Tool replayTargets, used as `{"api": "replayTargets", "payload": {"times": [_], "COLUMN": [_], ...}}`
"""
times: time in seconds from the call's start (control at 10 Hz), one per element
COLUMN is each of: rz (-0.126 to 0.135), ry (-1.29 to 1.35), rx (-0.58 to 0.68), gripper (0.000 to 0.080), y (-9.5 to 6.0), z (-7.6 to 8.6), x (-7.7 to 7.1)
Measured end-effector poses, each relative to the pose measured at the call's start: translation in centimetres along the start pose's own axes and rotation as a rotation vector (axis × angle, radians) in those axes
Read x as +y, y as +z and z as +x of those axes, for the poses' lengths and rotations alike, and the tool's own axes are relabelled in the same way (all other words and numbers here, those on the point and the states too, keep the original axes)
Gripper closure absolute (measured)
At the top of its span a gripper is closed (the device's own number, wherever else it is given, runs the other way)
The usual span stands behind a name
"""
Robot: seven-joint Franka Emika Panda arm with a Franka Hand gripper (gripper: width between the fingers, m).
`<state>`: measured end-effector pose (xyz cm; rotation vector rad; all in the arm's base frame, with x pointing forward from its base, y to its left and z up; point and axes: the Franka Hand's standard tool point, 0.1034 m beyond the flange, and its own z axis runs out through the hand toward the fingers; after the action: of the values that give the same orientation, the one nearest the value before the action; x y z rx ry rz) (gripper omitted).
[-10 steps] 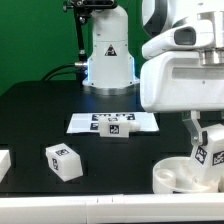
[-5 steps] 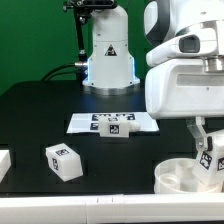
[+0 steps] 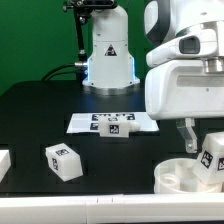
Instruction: Assemble stool
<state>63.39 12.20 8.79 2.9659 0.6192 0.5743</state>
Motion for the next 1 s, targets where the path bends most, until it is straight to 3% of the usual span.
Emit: {"api": "replayTargets", "payload": {"times": [0.2,0.3,0.5,0.6,0.8,1.0], "rz": [0.031,0.05,0.062,0.062,0.105,0.114], "ry": [0.049,0.108,0.148,0.147,0.223,0.083], "rx": [-0.123,-0.238,-0.38,-0.383,-0.386,-0.374], "gripper": [0.0151,0.0151,0.0151,0.0151,0.0151,0.0151], "y": [-1.2,-1.6,-1.7,-1.6,-1.4,-1.3], "z": [1.0,1.1,1.4,1.6,1.2,1.2], "x": [0.6,0.2,0.0,0.0,0.5,0.3]}}
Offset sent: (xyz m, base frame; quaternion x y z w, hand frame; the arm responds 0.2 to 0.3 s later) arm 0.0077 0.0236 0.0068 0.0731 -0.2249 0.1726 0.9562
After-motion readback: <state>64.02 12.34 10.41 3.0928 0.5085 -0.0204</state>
